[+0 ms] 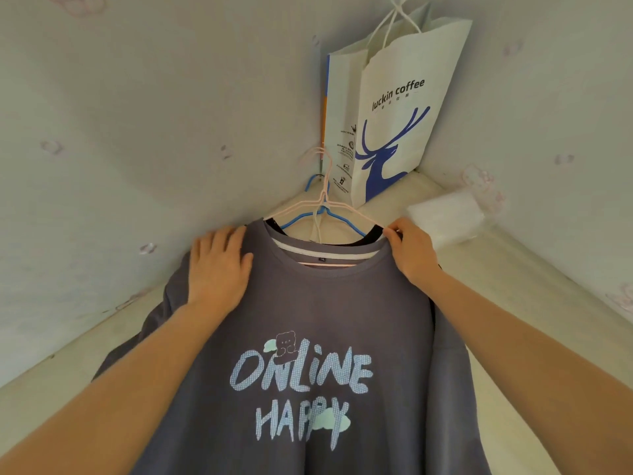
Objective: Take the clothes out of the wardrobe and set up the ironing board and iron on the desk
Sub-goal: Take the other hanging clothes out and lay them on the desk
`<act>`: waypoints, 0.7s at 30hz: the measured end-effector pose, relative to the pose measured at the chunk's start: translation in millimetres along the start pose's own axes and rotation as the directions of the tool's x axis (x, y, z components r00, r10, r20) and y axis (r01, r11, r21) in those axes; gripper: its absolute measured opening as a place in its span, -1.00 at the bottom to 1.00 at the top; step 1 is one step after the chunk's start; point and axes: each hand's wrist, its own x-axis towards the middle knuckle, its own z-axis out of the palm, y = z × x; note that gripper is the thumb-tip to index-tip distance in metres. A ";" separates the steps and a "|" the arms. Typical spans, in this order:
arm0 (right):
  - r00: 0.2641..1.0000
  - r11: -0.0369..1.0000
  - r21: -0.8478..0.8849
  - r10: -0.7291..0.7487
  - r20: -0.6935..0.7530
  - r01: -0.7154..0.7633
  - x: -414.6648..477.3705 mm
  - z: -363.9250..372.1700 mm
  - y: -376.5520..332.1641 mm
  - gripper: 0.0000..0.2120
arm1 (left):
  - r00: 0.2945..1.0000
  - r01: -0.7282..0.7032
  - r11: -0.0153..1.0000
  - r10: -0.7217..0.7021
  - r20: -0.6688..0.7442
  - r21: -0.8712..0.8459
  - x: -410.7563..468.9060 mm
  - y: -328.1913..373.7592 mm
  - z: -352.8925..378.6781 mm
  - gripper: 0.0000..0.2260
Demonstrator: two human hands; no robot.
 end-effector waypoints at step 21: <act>0.994 0.881 -0.463 -0.110 0.001 0.098 4.8 11.9 10.3 -0.72 | 0.946 -0.092 0.995 0.076 0.315 0.036 -22.0 36.5 45.7 -0.46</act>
